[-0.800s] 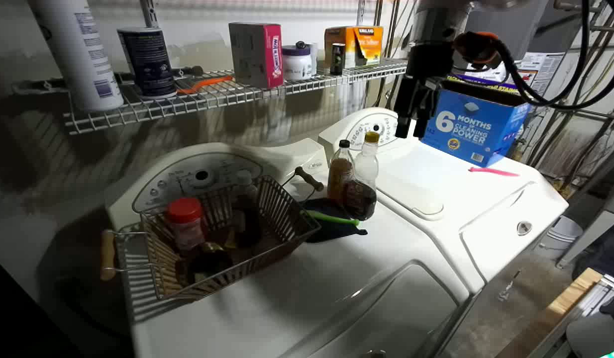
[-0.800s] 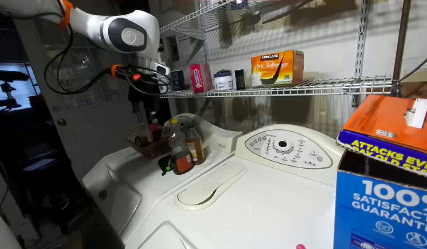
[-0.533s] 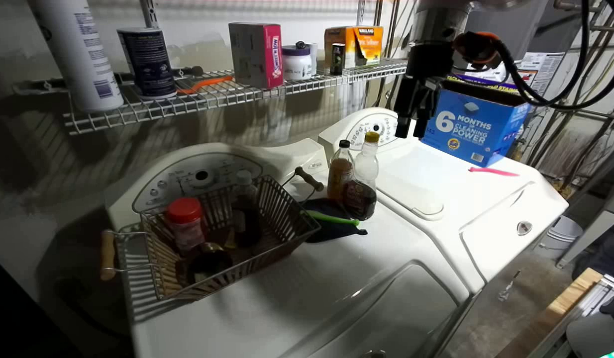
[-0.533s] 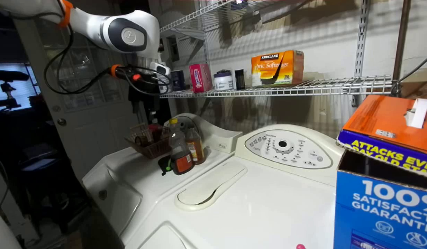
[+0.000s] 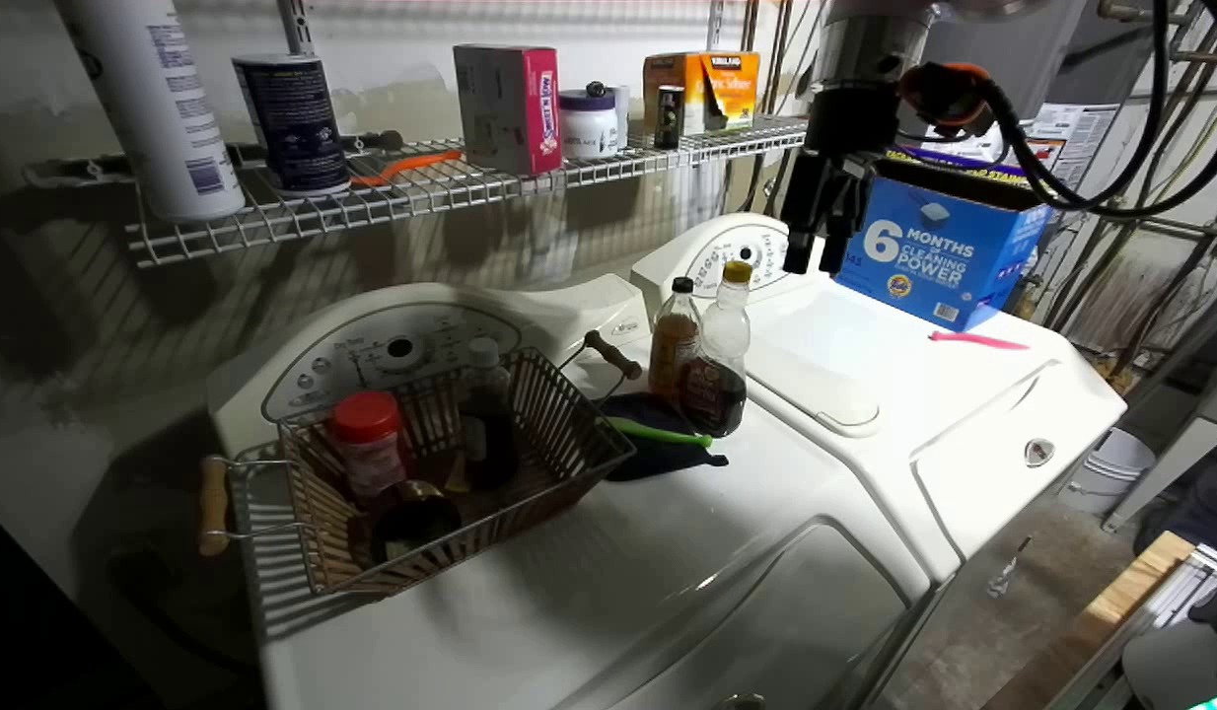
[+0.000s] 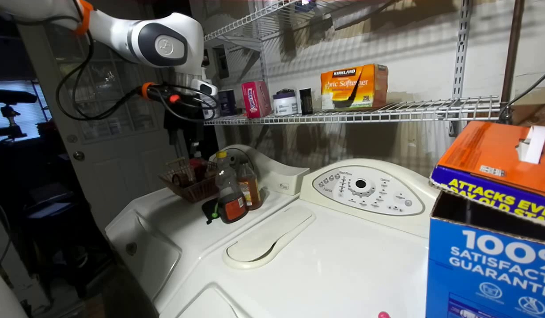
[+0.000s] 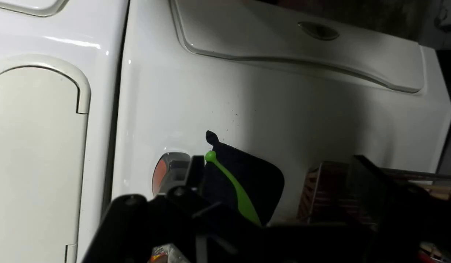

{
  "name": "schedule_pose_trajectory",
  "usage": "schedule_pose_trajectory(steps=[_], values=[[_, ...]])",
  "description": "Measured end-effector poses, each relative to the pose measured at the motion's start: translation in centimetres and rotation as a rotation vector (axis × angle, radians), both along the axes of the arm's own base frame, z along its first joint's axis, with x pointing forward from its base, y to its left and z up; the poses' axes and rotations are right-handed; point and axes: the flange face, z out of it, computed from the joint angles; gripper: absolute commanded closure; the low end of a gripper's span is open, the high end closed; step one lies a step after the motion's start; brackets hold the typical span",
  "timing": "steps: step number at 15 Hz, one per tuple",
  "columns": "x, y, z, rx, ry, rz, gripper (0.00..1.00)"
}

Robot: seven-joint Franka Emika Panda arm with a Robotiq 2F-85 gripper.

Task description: Open the compartment of the washing machine

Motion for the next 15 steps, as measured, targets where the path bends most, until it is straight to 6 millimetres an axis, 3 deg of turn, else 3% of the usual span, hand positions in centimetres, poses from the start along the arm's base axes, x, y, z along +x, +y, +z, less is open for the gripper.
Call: schedule_pose_trajectory(steps=[5, 7, 10, 15], values=[[0.2, -0.3, 0.0, 0.002, -0.007, -0.005, 0.0], [0.8, -1.5, 0.1, 0.01, -0.027, -0.011, 0.0], [1.7, -5.6, -1.1, 0.024, -0.027, -0.017, 0.0], [2.7, -13.7, -5.5, 0.046, -0.028, -0.066, 0.0]])
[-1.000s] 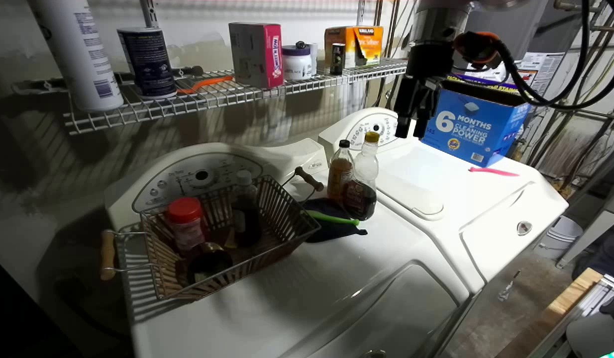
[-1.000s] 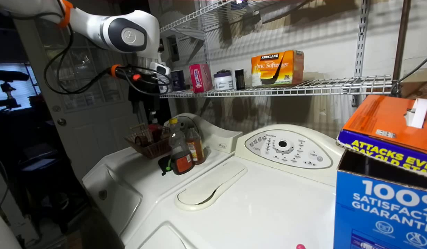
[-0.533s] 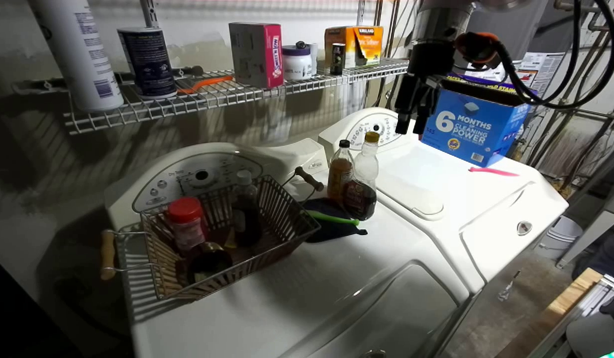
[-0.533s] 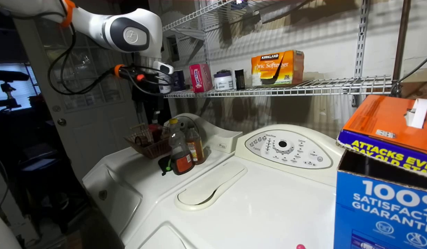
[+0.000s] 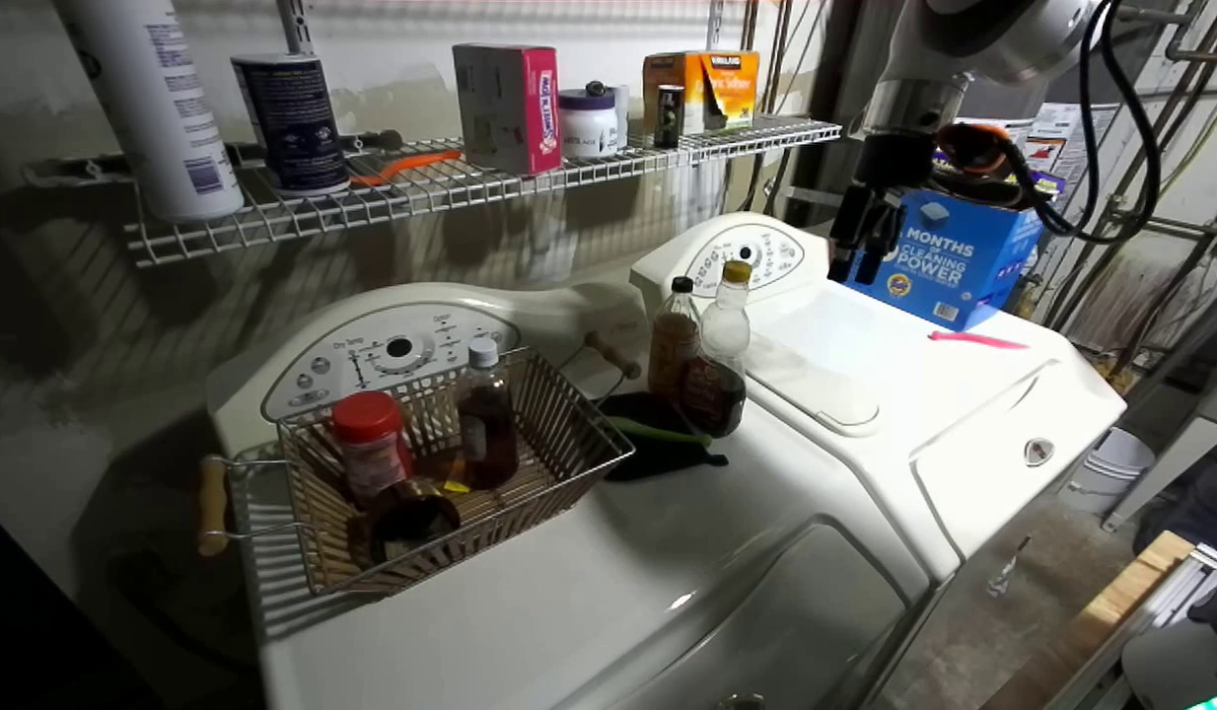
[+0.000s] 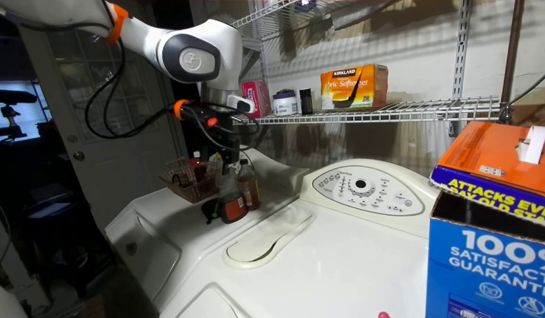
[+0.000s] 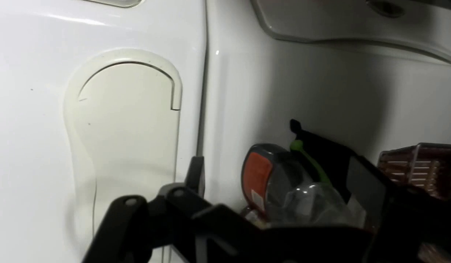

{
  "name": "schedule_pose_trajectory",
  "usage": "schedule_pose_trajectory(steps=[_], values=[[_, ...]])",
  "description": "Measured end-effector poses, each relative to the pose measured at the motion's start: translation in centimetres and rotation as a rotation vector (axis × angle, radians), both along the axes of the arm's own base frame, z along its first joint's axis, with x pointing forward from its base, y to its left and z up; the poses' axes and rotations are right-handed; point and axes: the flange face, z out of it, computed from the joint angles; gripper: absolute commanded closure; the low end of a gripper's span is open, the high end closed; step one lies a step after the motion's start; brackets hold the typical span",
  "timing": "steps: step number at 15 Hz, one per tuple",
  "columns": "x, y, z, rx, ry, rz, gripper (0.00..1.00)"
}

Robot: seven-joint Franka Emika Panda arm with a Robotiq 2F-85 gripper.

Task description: Open the compartment of the washing machine

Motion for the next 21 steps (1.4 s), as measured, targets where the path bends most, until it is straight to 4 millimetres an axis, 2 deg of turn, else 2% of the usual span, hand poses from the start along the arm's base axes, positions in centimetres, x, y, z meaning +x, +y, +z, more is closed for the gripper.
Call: schedule_pose_trajectory(steps=[4, 8, 10, 17, 21], values=[[1.3, -4.6, -5.3, -0.01, -0.005, -0.058, 0.0], [2.1, -7.5, -10.2, -0.029, 0.011, -0.096, 0.0], [2.1, -8.4, -11.9, -0.03, 0.035, -0.103, 0.0], [2.3, -8.5, -12.1, -0.031, 0.036, -0.104, 0.0], [2.2, -9.6, -12.9, -0.026, 0.04, -0.095, 0.0]])
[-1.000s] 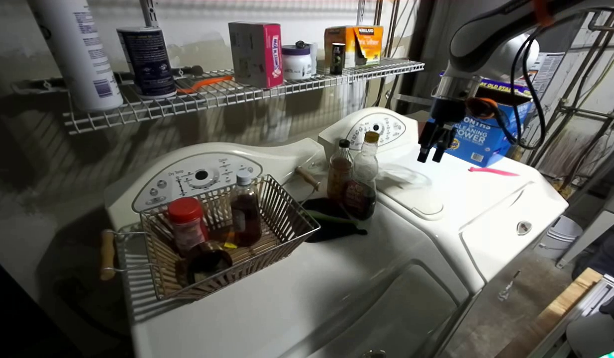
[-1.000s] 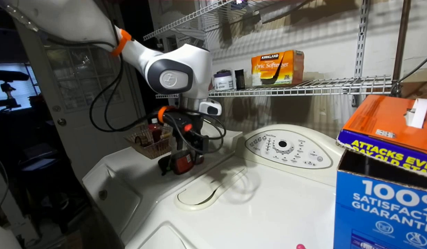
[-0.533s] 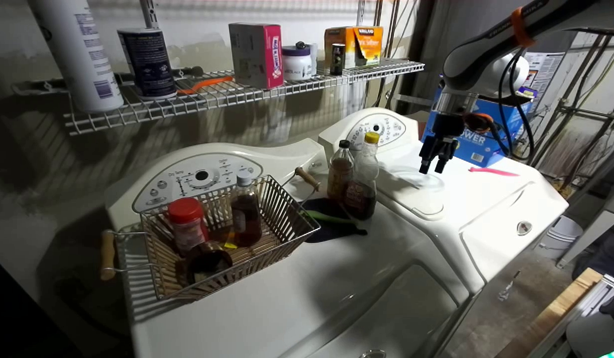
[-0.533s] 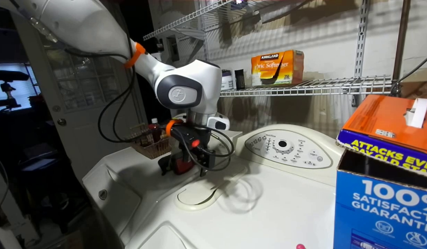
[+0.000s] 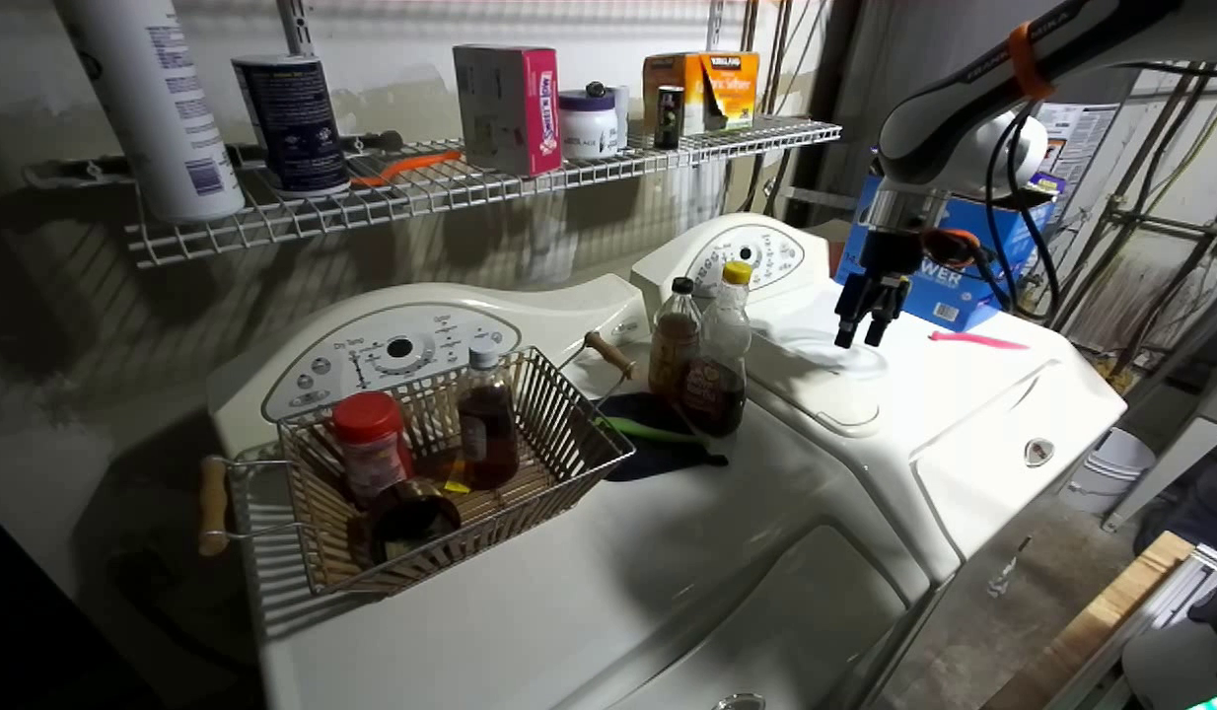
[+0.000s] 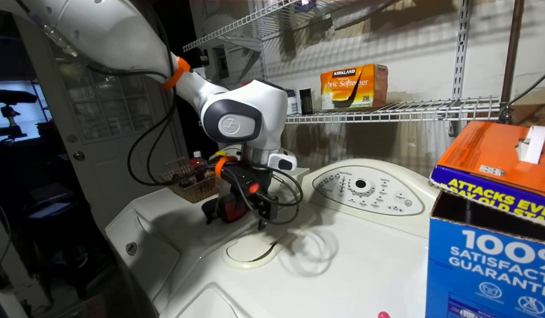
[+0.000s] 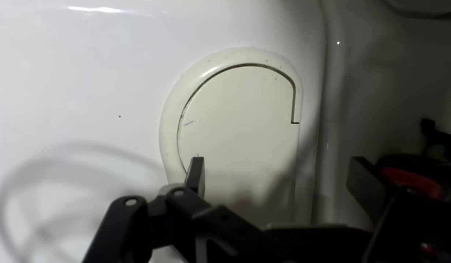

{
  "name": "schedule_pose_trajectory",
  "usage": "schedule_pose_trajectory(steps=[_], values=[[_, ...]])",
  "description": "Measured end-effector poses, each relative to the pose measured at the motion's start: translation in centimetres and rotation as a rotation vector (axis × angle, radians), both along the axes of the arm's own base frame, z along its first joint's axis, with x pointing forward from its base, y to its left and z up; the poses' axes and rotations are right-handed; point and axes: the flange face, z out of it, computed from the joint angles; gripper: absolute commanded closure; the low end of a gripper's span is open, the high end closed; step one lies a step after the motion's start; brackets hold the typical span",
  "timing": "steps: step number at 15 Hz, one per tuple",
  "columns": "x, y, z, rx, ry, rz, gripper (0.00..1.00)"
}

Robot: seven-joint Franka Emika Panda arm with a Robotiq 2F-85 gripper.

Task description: Open the compartment of the washing machine

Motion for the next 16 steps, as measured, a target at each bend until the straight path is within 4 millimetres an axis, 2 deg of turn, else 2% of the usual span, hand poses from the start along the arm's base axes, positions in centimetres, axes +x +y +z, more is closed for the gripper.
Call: schedule_pose_trajectory(steps=[4, 16], values=[[0.0, -1.3, -1.2, 0.033, -0.004, 0.017, 0.0], [1.3, -3.3, -6.1, 0.097, 0.034, -0.027, 0.0]])
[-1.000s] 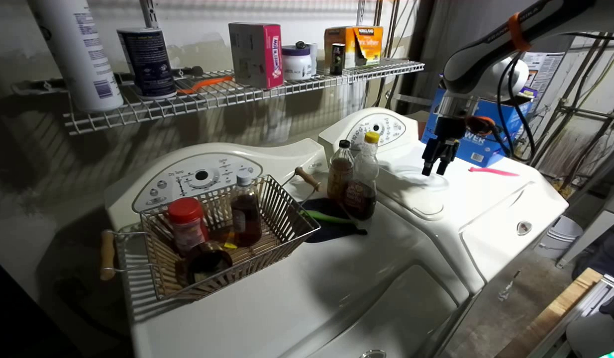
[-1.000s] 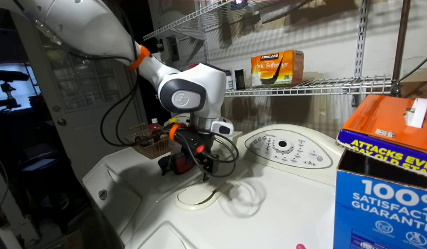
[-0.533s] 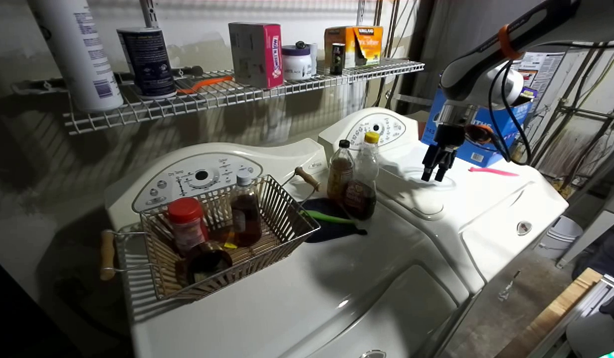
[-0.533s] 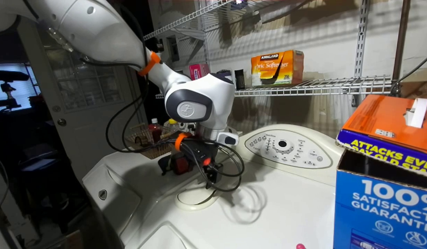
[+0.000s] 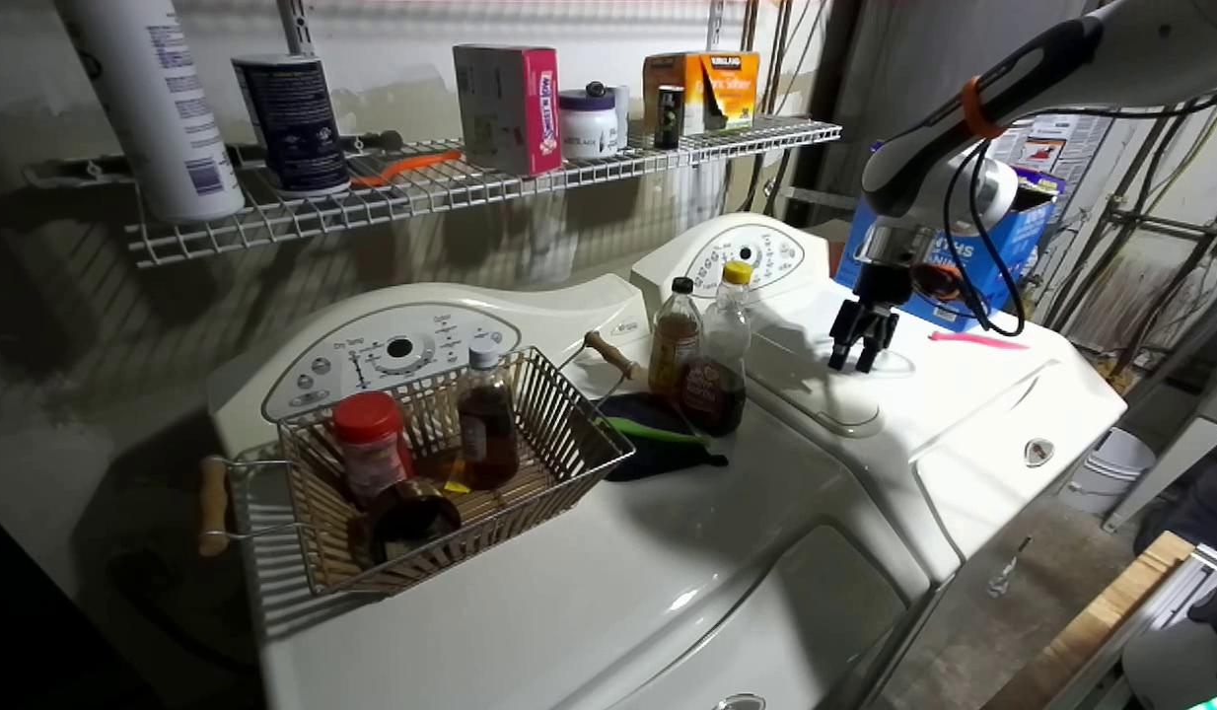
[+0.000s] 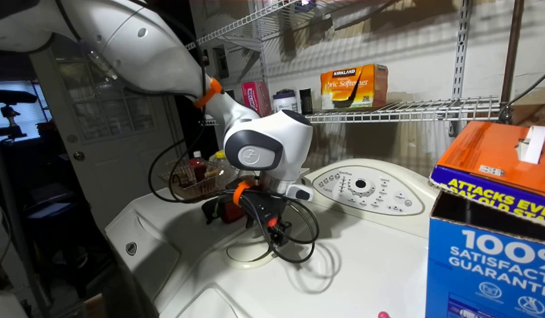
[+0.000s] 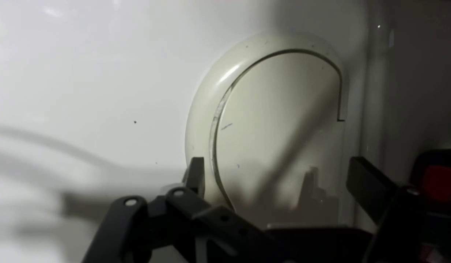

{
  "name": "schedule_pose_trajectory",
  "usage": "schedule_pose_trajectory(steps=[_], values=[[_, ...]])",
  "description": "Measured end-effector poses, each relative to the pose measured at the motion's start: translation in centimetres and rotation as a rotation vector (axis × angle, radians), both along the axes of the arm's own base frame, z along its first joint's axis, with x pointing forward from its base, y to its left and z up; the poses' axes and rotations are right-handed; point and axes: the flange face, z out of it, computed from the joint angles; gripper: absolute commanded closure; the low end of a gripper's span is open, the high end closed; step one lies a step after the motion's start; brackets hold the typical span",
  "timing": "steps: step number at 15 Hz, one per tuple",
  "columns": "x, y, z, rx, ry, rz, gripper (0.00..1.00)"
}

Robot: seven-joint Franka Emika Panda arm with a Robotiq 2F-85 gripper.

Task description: Open the compartment of the washing machine

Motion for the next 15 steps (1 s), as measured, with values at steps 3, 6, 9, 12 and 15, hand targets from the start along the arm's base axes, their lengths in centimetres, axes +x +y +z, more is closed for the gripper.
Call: schedule_pose_trajectory(steps=[3, 6, 9, 12, 15], values=[[0.4, -0.1, -0.8, 0.01, 0.008, -0.005, 0.0], [0.7, -0.1, -1.4, 0.022, 0.013, -0.014, 0.0], [0.9, -0.1, -1.9, 0.028, 0.019, -0.017, 0.0], [1.0, -0.1, -1.9, 0.041, 0.029, -0.01, 0.0], [0.9, 0.2, -1.7, 0.064, 0.044, 0.015, 0.0]])
